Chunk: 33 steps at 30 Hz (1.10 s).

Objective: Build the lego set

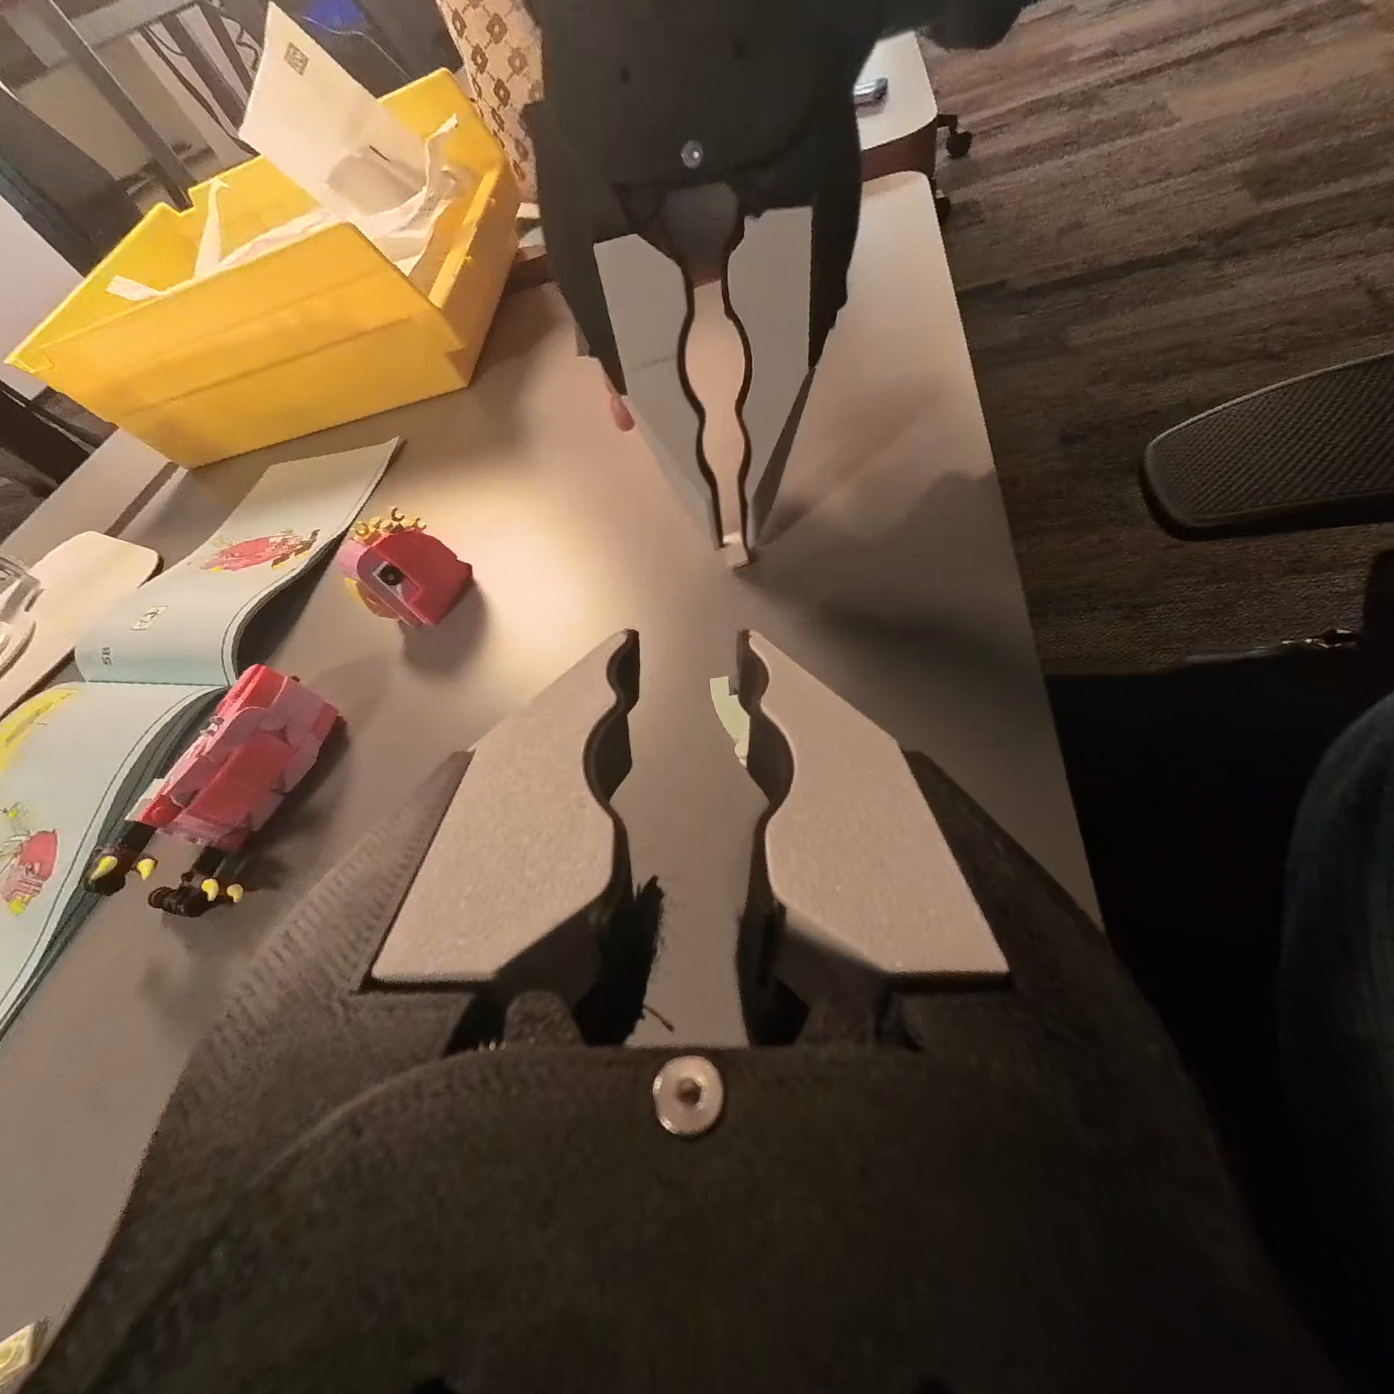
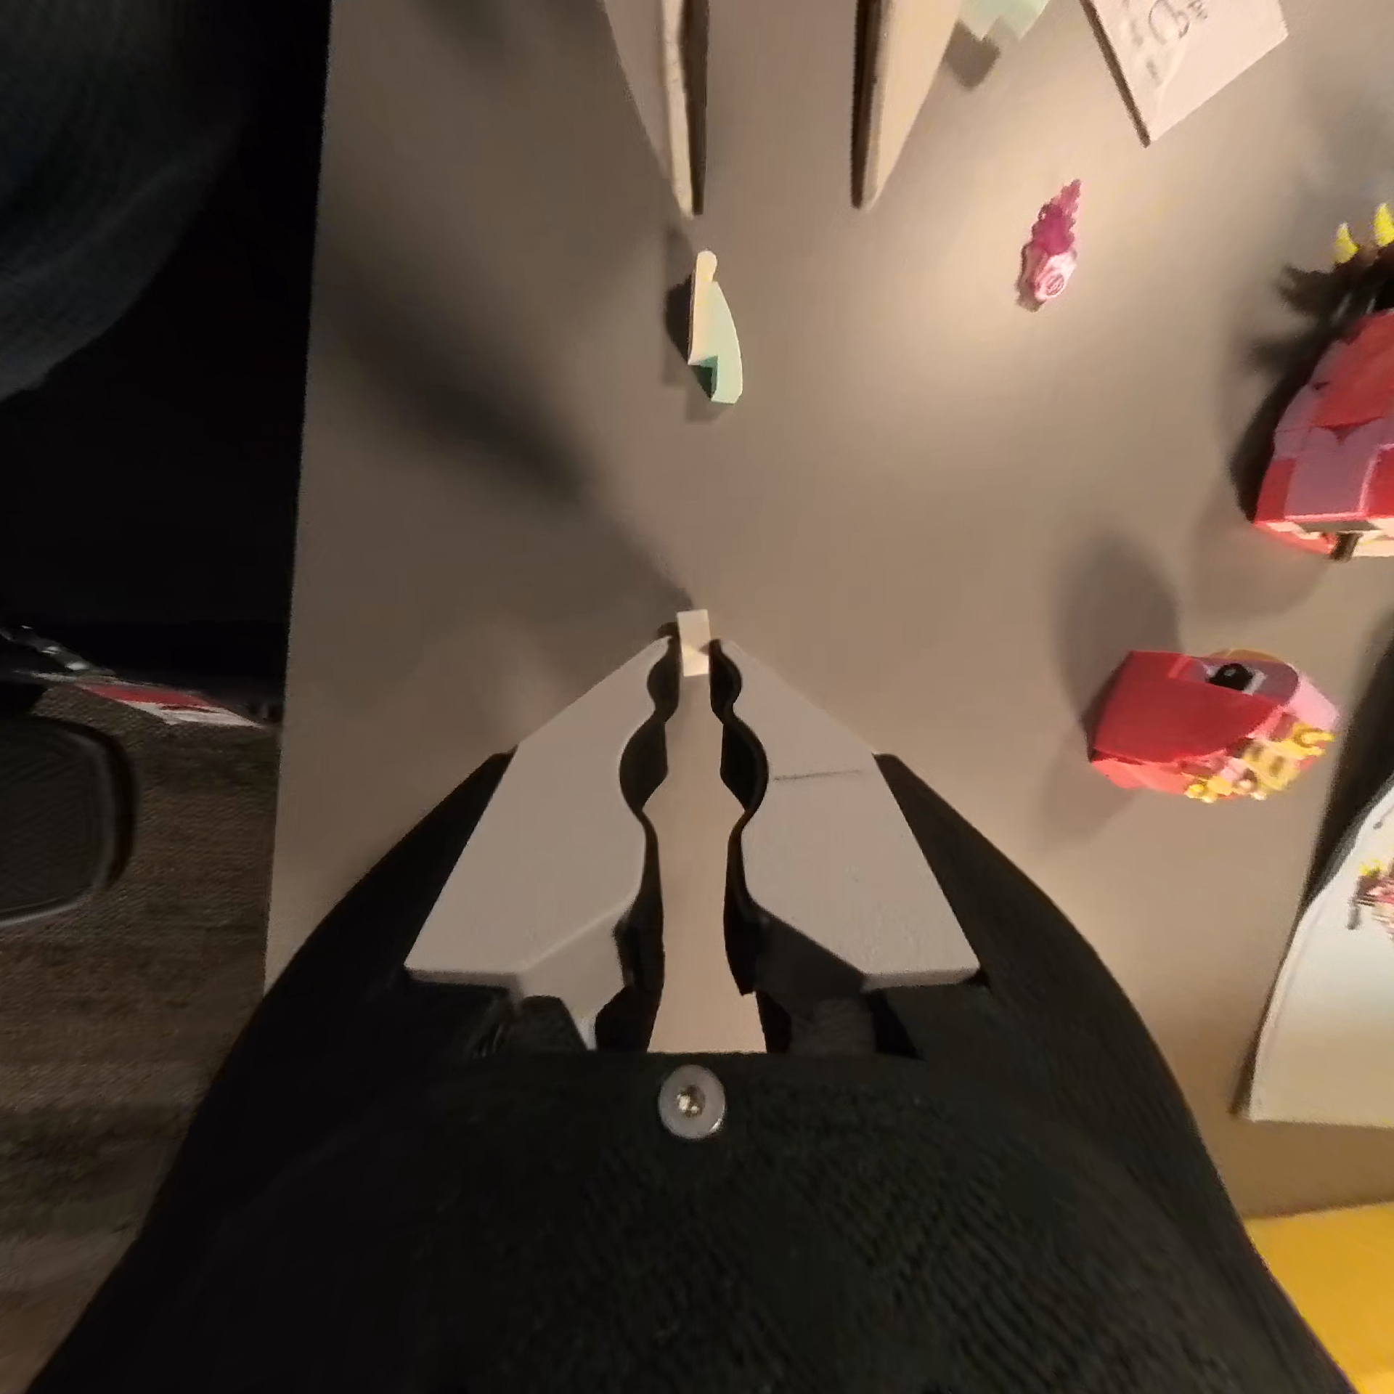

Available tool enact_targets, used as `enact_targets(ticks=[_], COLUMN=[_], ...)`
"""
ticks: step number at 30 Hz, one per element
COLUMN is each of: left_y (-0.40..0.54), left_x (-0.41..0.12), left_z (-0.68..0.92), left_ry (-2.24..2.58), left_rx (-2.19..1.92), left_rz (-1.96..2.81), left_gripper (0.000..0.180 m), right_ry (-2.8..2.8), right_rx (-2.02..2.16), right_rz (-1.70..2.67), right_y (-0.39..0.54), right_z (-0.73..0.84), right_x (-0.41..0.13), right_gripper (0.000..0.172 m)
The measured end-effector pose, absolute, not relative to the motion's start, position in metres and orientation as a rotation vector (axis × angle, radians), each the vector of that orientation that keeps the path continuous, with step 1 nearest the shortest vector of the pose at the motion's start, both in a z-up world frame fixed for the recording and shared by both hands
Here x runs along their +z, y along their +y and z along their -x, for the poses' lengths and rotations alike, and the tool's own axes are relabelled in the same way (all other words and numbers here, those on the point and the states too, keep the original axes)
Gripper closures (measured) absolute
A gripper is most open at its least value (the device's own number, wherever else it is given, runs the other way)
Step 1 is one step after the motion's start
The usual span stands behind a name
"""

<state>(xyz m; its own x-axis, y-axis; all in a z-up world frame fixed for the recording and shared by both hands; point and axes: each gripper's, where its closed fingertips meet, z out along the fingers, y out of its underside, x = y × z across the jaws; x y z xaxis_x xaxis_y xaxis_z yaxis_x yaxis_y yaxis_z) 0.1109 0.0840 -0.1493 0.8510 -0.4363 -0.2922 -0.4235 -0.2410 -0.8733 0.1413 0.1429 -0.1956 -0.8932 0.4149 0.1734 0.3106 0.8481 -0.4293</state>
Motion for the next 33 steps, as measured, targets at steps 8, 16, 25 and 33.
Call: enact_targets(ticks=[8, 16, 25, 33], left_y=[0.098, 0.108, 0.101, 0.095], left_x=[-0.137, -0.121, -0.129, -0.137], left_z=[-0.123, -0.126, -0.122, -0.13], left_ry=[0.463, 0.32, 0.503, 0.681], left_rx=[-0.216, -0.396, -0.201, -0.121], left_rz=[1.897, 1.871, 1.882, 1.884], left_gripper=[0.155, 0.168, 0.178, 0.178], right_ry=[-2.321, -2.013, -2.178, -2.44], right_rx=[0.408, 0.086, 0.352, 0.634], right_rz=[0.176, -0.119, 0.146, 0.422], right_y=[0.119, 0.108, 0.105, 0.098], right_z=[-0.119, -0.114, -0.121, -0.132], right_x=[-0.149, -0.119, -0.127, -0.138], right_gripper=[0.167, 0.167, 0.157, 0.163])
